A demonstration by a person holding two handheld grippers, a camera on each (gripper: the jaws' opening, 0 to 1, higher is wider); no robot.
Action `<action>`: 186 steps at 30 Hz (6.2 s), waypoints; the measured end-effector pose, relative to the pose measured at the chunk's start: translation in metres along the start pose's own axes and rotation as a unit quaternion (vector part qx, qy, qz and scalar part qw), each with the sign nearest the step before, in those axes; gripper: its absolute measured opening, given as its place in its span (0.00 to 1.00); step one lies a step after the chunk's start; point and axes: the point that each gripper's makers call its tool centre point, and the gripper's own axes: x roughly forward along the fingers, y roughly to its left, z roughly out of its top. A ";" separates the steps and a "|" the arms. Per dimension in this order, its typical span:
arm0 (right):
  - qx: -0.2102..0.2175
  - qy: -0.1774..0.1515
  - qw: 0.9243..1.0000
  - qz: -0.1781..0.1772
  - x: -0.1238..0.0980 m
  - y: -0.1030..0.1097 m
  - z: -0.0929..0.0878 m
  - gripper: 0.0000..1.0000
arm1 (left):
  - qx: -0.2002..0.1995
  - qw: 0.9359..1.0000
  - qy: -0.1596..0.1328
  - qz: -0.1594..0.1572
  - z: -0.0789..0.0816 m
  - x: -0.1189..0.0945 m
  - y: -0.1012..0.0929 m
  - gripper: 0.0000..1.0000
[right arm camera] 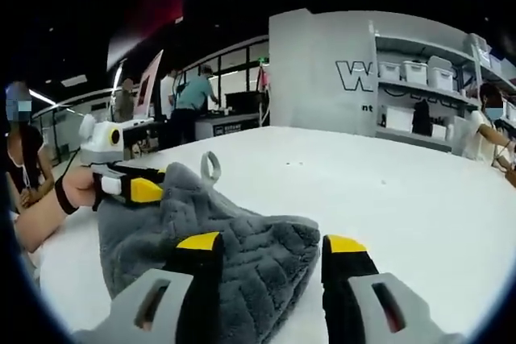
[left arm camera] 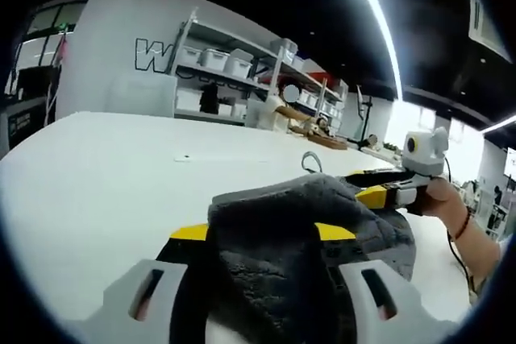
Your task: Open the folded towel by lifting each exposed corner and separating the folded layers until the towel lies flat within the target outline without major curled edges
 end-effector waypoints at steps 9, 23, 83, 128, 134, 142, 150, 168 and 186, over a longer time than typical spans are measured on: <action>0.016 -0.001 1.000 0.002 0.001 -0.002 -0.005 0.37 | -0.006 1.000 -0.006 -0.005 -0.005 -0.003 -0.009 0.35; 0.052 -0.008 0.998 0.019 0.002 0.003 -0.009 0.13 | -0.017 1.000 -0.023 -0.007 -0.009 -0.011 -0.014 0.21; 0.083 -0.093 0.992 -0.034 -0.013 -0.021 -0.004 0.00 | 0.058 0.995 -0.084 0.002 0.005 -0.020 -0.018 0.04; 0.059 -0.115 0.991 -0.036 -0.024 -0.024 0.013 0.00 | 0.062 0.993 -0.099 -0.006 0.026 -0.029 -0.014 0.04; 0.056 -0.115 0.991 -0.036 -0.025 -0.021 0.014 0.00 | 0.062 0.993 -0.100 -0.006 0.026 -0.031 -0.017 0.04; 0.057 -0.116 0.991 -0.037 -0.026 -0.020 0.014 0.00 | 0.060 0.993 -0.102 -0.006 0.025 -0.034 -0.020 0.04; 0.053 -0.115 0.991 -0.037 -0.027 -0.018 0.014 0.00 | 0.059 0.993 -0.101 -0.007 0.024 -0.035 -0.021 0.04; 0.068 -0.120 0.990 -0.027 -0.030 -0.014 0.018 0.00 | 0.073 0.991 -0.109 -0.016 0.033 -0.040 -0.024 0.04; 0.062 -0.124 0.990 -0.030 -0.038 -0.011 0.024 0.00 | 0.077 0.990 -0.119 -0.022 0.042 -0.045 -0.029 0.04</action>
